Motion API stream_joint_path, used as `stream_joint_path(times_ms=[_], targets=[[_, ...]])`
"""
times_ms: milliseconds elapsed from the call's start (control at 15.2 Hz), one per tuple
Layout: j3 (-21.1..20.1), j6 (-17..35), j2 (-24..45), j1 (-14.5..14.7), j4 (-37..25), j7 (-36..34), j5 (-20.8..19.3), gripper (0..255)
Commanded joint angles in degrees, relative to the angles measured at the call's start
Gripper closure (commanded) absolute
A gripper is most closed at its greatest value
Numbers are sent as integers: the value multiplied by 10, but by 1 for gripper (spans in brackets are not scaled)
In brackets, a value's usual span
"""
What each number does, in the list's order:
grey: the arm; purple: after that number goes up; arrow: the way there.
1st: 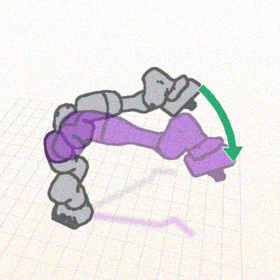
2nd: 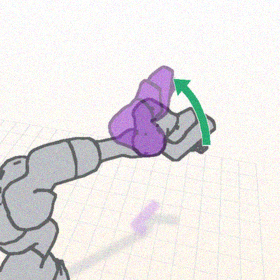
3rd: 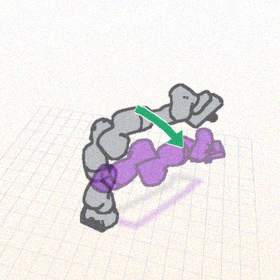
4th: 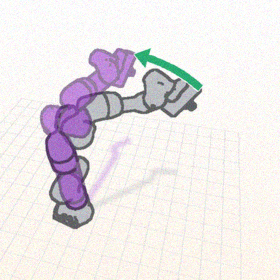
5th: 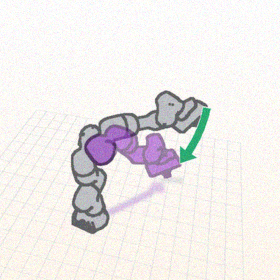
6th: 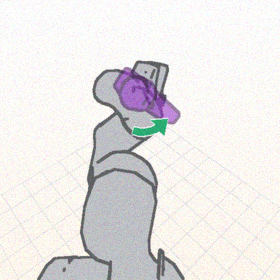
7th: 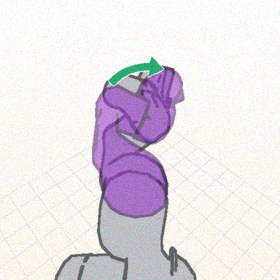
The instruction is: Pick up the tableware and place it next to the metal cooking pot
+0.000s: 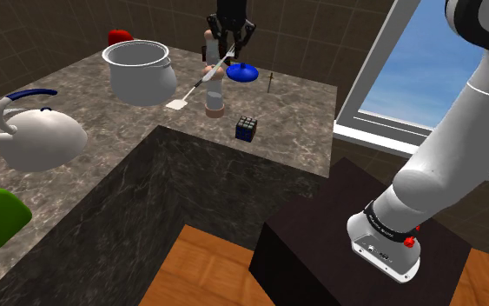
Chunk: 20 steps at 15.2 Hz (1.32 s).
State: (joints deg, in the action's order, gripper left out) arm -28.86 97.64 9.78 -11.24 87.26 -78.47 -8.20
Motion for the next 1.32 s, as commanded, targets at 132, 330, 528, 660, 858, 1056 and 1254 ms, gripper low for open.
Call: stream_joint_path(times_ms=[132,330,528,660,858,1056,1254], targets=[[-7,-46,114,53,-144,-44,-57,255],[0,-105,217,115,-300,-61,-101,255],[14,-150,295,166,-425,-60,-127,255],[11,-123,280,153,-381,-65,-122,255],[8,-89,265,138,-329,-71,-117,255],[6,-58,254,127,-286,-75,-113,255],[5,-31,247,119,-251,-79,-111,255]])
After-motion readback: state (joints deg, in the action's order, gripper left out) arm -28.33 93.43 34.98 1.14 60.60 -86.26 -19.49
